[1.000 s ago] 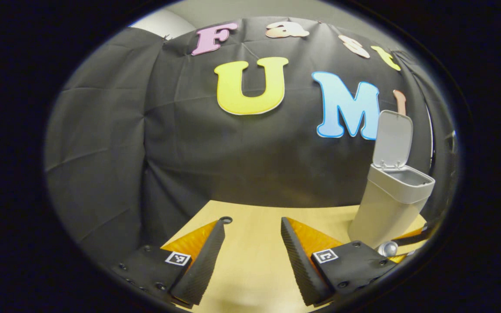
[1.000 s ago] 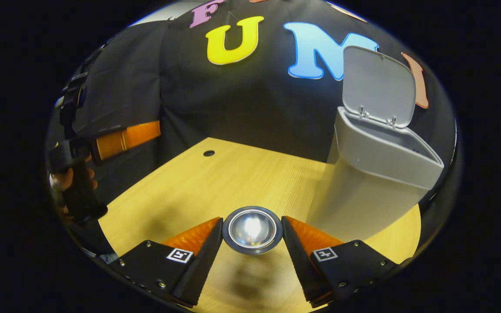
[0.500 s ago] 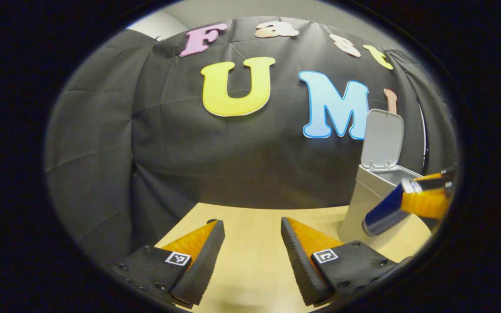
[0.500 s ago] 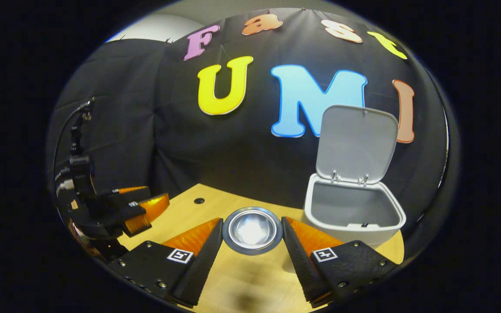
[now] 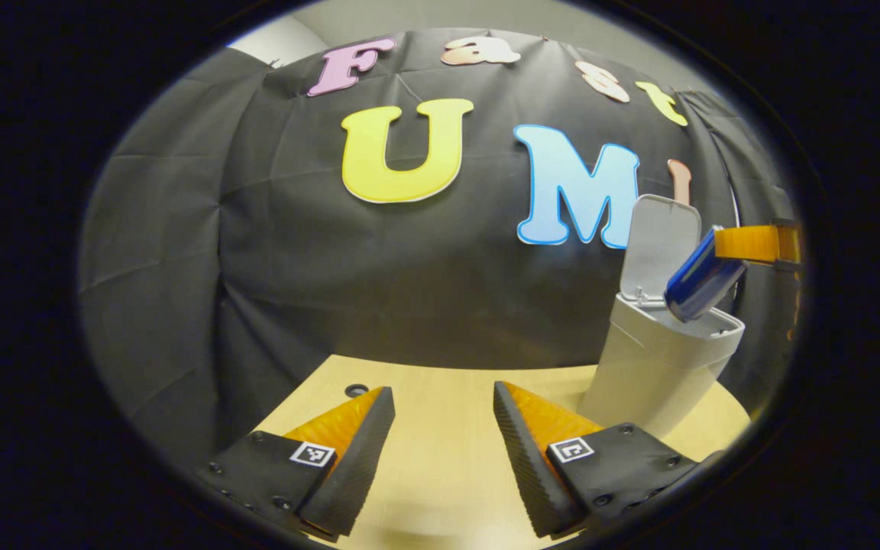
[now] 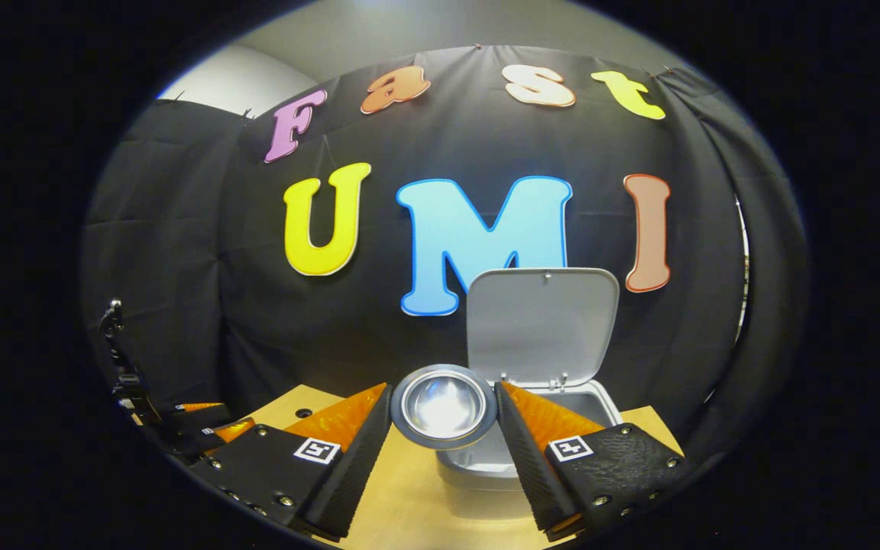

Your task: Press the lid of the desktop garbage bin to open it, pick up the crumpled paper on the desktop and throw it into the bin, then pick up the pop can on the desktop and drop it into the bin, and finally close the garbage bin lid.

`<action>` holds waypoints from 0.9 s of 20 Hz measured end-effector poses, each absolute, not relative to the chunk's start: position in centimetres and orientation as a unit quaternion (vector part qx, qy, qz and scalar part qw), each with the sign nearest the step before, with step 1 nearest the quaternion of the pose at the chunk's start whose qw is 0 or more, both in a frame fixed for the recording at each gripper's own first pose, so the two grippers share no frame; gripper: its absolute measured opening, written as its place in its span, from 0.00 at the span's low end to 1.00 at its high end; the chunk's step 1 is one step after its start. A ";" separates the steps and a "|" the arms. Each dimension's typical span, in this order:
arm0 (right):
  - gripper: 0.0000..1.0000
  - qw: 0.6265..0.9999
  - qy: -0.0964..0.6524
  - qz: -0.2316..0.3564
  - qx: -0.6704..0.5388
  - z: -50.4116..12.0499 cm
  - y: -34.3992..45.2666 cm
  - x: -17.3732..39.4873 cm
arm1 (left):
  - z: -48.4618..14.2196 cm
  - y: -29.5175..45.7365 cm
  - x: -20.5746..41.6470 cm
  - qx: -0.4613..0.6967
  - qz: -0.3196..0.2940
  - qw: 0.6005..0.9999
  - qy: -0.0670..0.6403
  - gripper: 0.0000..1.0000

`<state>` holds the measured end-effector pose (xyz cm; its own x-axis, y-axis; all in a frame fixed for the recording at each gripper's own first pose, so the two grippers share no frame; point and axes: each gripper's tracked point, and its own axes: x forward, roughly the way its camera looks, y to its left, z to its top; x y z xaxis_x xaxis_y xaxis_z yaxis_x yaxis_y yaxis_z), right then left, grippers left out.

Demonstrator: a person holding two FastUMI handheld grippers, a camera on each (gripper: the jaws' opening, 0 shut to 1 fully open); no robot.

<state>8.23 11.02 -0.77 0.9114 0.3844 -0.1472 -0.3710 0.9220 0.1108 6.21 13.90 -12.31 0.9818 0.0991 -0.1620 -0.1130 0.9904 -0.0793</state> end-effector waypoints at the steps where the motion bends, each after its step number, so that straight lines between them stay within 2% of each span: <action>1: 0.84 0.978 0.083 0.185 0.039 -0.8 10.2 8.7 | -12.2 13.8 6.2 -0.044 0.053 0.994 0.079 0.87; 10: 0.84 0.987 0.100 0.119 0.033 -3.8 4.1 12.3 | -12.5 13.8 6.1 -0.039 0.056 0.994 0.088 0.87; 18: 0.84 0.984 0.145 0.100 0.024 -8.6 2.0 14.8 | -12.8 13.9 5.7 -0.039 0.060 0.993 0.096 0.87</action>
<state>14.80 2.04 -8.64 0.9380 0.2037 -0.2803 -0.1900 0.9789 0.0755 5.72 13.93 -12.80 0.9741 0.1124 -0.1961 -0.1275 0.9896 -0.0661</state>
